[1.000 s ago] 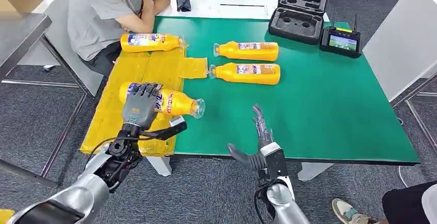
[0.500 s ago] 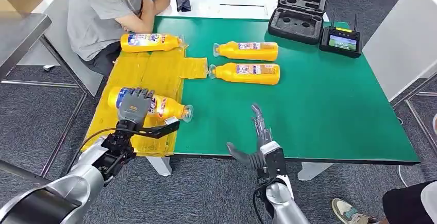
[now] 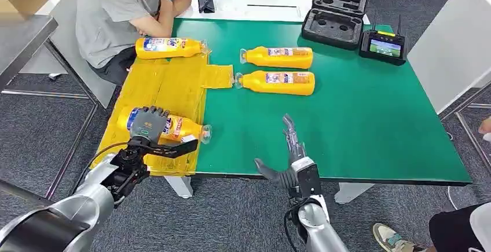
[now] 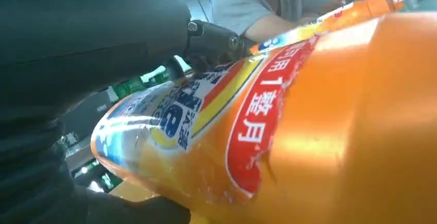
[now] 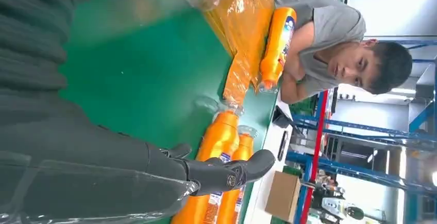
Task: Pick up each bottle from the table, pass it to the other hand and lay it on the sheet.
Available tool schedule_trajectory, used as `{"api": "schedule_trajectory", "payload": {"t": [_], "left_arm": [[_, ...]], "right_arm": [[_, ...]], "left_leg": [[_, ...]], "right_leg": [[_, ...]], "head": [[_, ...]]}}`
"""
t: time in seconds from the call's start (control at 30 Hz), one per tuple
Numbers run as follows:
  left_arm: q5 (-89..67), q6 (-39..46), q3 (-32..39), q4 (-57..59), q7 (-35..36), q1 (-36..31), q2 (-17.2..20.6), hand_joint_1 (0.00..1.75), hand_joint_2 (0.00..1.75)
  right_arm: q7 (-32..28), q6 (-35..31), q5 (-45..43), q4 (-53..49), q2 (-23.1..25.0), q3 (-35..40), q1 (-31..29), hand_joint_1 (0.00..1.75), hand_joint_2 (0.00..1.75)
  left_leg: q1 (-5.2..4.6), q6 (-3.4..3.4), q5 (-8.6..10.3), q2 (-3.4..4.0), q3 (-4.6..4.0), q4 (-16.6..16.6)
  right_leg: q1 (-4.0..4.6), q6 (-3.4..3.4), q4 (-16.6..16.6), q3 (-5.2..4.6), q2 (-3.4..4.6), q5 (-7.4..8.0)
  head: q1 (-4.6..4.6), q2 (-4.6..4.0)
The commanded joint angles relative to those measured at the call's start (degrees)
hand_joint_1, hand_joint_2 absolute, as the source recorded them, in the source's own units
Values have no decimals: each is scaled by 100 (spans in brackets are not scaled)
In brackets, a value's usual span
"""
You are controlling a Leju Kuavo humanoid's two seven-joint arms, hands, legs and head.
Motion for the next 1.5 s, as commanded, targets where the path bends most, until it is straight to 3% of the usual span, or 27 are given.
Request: {"api": "schedule_trajectory", "payload": {"t": [0.03,0.07,0.1,0.57,0.8,0.93,1.0,1.07,1.17,1.23,1.3,1.37,1.5], "left_arm": [[48,-121,267,377,-255,-323,-75,72,175],[48,-121,267,377,-255,-323,-75,17,175],[-10,-27,252,361,-214,-312,-88,0,175],[25,12,338,326,-262,-268,-144,0,175],[175,312,567,57,-674,-84,-227,0,175],[179,468,569,-408,-1141,133,-303,0,175],[574,458,711,-1000,-2004,496,-341,0,175],[574,458,711,-1000,-2004,496,-341,0,175],[1537,-606,826,-2043,-3615,1140,-149,0,175],[2479,-1881,655,-3506,-4559,1889,333,0,175],[3563,-2575,287,-4439,-4570,2123,676,0,175],[4048,-2615,63,-4738,-4570,2152,756,0,175],[5059,-2712,116,-4701,-4570,2311,503,0,175]], "right_arm": [[-7,-51,9,358,-17,-21,-323,0,175],[-7,-51,9,358,-17,-21,-323,0,175],[-7,-75,8,368,-19,-15,-331,0,175],[-7,-84,19,464,-14,8,-330,0,175],[-7,-203,26,465,-70,44,-312,0,175],[-7,-317,22,361,-138,-11,-191,0,175],[-7,-371,24,251,-193,-47,-80,0,175],[-7,-371,24,251,-193,-47,-80,0,175],[-7,-265,-24,75,-246,-90,30,0,175],[-7,-102,-54,45,-263,-77,10,0,175],[-7,-10,-34,223,-195,-56,-173,0,175],[-7,8,-17,244,-158,-16,-219,0,175],[-7,-22,0,63,-102,44,-149,0,175]], "left_leg": [[5,-6,-4,5,2,6],[7,-8,-9,6,6,12],[5,-6,-6,6,4,8],[7,-9,-10,10,9,11],[6,-9,-13,10,16,10],[4,-5,-5,-2,6,4],[3,-6,-9,1,13,5],[2,-7,-12,-1,20,5],[0,-5,-8,7,12,0],[-4,-8,-14,30,28,-7],[-4,-8,-12,39,19,-5],[3,-13,-23,49,20,7],[8,-17,-25,38,17,19]], "right_leg": [[6,-8,3,2,3,-2],[9,-12,8,7,3,-7],[6,-9,5,4,3,-4],[8,-12,8,9,6,-7],[7,-12,7,16,6,-10],[5,-7,1,9,-4,-4],[4,-9,2,15,-1,-8],[3,-11,1,22,-4,-12],[0,-8,-2,11,5,-5],[-3,-11,-4,17,27,-6],[-3,-11,0,5,35,-2],[5,-17,9,6,44,-8],[13,-22,21,5,32,-14]], "head": [[0,0],[0,0],[2,0],[0,0],[2,0],[0,0],[0,0],[0,0],[0,0],[2,0],[2,0],[2,0],[0,0]]}}
